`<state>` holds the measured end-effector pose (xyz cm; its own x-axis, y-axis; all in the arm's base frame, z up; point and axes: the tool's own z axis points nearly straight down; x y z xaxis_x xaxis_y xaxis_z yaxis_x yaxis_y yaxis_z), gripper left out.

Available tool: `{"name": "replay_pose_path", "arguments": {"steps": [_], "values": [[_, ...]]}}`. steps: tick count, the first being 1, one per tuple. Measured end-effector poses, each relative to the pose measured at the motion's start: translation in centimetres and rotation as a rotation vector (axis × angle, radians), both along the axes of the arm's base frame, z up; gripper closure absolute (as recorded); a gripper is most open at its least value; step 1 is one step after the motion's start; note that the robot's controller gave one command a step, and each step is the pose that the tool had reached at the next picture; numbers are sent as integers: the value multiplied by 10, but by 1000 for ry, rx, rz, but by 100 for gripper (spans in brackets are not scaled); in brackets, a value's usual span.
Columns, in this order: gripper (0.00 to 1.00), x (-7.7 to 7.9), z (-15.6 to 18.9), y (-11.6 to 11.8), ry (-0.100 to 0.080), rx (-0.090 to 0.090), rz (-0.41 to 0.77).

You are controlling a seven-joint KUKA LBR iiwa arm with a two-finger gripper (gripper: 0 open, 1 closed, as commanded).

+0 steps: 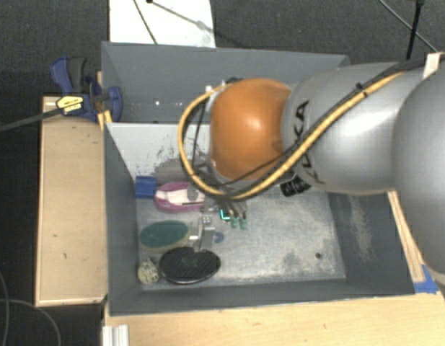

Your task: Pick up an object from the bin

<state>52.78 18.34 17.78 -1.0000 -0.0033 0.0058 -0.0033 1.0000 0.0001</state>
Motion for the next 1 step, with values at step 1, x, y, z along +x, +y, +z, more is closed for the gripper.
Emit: {"name": "replay_pose_path", "arguments": {"steps": [1], "values": [[0, -39, -64, 17, 0, 0, 6]]}}
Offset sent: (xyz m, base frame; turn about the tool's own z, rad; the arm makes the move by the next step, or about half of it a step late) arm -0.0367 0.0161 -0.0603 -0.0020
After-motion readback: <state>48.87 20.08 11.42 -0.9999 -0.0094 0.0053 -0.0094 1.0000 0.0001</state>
